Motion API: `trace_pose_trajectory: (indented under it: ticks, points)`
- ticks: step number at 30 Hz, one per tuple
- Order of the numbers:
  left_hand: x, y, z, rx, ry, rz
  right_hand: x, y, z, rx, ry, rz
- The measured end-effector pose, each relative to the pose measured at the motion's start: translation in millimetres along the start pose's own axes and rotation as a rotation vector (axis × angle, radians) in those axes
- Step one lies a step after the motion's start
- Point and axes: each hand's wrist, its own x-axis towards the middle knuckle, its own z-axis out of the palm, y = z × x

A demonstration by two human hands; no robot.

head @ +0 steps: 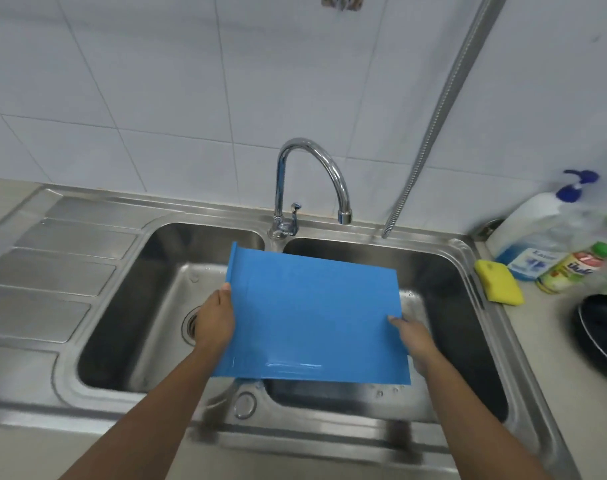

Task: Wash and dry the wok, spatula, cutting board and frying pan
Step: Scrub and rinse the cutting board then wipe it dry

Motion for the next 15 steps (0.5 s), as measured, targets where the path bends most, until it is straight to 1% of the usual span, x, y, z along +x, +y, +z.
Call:
trace_pose_trajectory:
  ticks: [3,4,7,10,12,15]
  points:
    - [-18.3,25.5,8.7,-0.054,0.013,0.121,-9.2,-7.1,-22.9,0.201,0.005,0.021]
    - [-23.2,29.6,13.7,-0.08,0.019,0.141,-8.9,-8.2,-29.8,0.226,0.006,0.008]
    - [-38.0,32.3,27.2,-0.154,0.042,0.12,-8.0,-6.8,-45.5,0.247,-0.014,-0.017]
    - [-53.0,29.4,36.5,-0.179,0.08,0.146,-13.7,-3.8,-56.0,0.284,-0.049,-0.019]
    - [-62.3,32.1,37.1,-0.199,0.091,0.125,-18.8,-3.5,-60.5,0.316,-0.057,-0.026]
    - [-77.7,39.7,41.5,-0.16,0.106,0.114,-22.8,1.2,-73.3,0.344,-0.078,-0.001]
